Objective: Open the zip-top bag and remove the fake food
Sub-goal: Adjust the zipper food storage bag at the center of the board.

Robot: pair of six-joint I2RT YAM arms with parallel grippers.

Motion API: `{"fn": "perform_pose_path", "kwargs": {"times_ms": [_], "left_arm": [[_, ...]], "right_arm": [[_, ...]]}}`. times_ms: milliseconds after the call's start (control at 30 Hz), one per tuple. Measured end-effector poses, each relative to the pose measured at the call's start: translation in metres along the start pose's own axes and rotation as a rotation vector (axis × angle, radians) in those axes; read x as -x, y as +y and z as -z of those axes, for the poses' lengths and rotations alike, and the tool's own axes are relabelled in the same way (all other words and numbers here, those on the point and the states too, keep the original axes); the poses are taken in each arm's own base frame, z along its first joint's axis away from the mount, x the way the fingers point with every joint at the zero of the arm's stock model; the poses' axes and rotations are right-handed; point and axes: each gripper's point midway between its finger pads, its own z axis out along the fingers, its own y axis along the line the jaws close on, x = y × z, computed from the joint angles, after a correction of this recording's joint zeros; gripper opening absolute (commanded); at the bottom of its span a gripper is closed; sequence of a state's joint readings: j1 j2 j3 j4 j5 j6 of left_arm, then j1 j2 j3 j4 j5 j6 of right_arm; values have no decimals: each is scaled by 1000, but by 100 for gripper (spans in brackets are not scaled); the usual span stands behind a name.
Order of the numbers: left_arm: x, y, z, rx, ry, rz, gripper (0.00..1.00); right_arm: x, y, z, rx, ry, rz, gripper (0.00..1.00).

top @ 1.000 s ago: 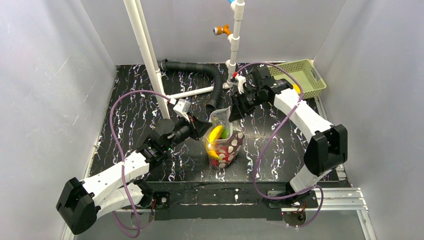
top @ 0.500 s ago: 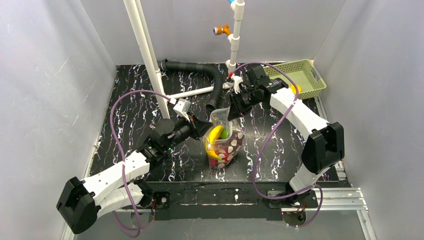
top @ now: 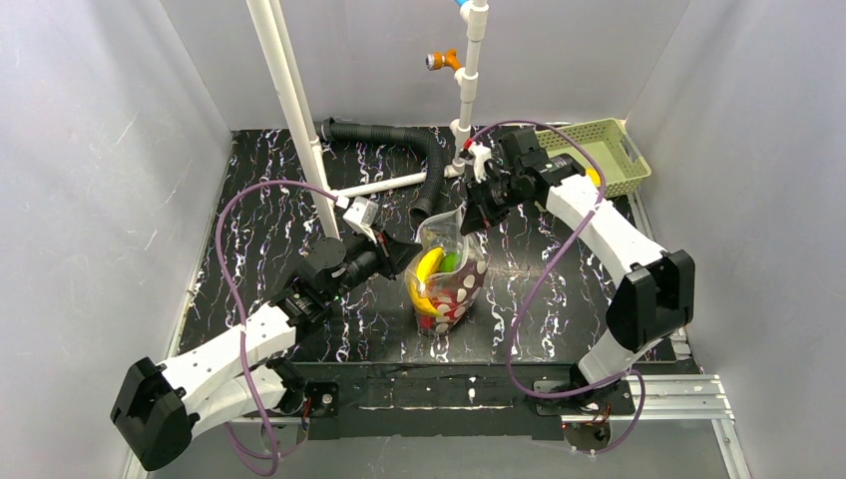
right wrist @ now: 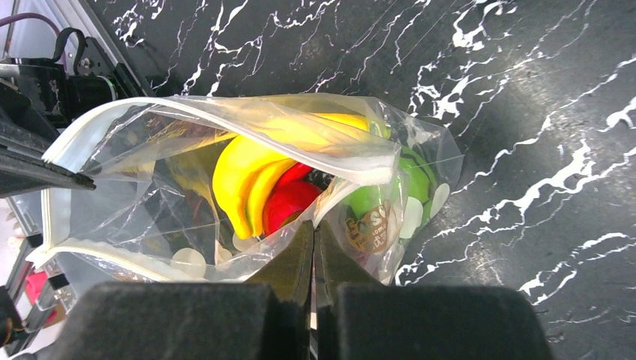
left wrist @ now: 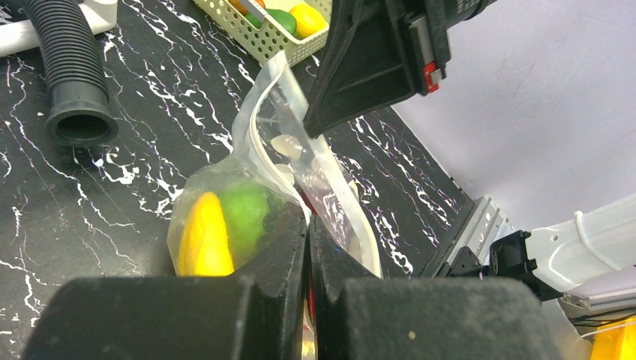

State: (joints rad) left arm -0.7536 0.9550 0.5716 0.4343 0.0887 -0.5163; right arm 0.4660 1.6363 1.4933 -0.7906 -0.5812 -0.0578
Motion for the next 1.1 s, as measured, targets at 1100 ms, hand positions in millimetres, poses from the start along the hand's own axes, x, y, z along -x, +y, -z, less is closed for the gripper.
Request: {"fn": "perform_pose_path", "kwargs": {"times_ms": [1100], "left_arm": [[20,3,-11,50,61,-192,0]], "right_arm": [[-20,-46,42,-73,89,-17,1]]}}
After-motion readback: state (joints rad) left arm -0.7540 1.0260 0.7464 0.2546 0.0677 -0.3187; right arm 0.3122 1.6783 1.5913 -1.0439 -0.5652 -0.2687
